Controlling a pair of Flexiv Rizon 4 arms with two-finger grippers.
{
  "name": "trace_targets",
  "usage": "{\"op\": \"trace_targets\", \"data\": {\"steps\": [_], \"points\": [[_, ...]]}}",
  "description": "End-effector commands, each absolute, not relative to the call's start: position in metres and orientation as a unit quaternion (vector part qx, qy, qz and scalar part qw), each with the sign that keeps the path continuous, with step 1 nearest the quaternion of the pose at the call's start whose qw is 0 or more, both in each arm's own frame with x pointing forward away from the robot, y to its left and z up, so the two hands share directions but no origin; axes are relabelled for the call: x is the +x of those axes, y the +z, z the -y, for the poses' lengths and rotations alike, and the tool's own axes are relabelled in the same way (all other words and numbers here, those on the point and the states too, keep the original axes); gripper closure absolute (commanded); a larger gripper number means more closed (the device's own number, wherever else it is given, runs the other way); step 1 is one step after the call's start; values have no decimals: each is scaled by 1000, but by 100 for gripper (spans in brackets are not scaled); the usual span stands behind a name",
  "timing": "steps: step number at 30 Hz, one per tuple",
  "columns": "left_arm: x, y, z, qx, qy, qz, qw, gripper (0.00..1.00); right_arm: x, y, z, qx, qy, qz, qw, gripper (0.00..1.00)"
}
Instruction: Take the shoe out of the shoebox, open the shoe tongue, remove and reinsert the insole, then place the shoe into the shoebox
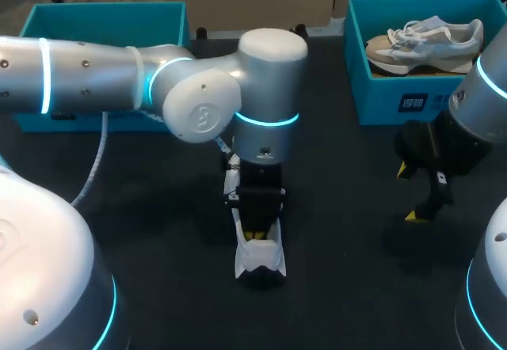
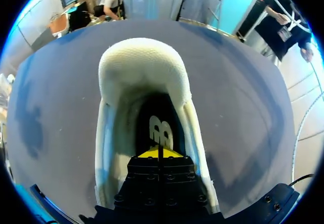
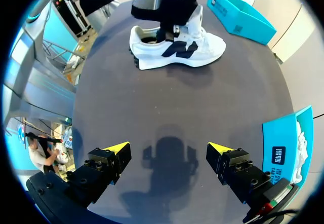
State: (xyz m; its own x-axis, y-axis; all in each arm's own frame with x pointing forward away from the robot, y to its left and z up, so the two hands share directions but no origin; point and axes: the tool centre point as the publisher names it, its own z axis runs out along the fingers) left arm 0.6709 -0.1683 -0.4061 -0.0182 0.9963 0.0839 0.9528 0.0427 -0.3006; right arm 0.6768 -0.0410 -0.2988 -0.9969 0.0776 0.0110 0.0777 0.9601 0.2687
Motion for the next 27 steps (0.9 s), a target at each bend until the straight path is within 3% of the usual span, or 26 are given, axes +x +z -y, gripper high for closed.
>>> {"op": "trace_targets", "data": {"steps": [1, 10, 27], "points": [[672, -391, 165, -683, 89, 716, 109, 100, 676, -300, 41, -39, -136, 990, -1, 0], [669, -370, 168, -706, 54, 693, 134, 100, 676, -300, 41, -39, -136, 990, -1, 0], [668, -406, 153, -708, 43, 693, 131, 100, 676, -300, 41, -39, -136, 990, -1, 0]]}}
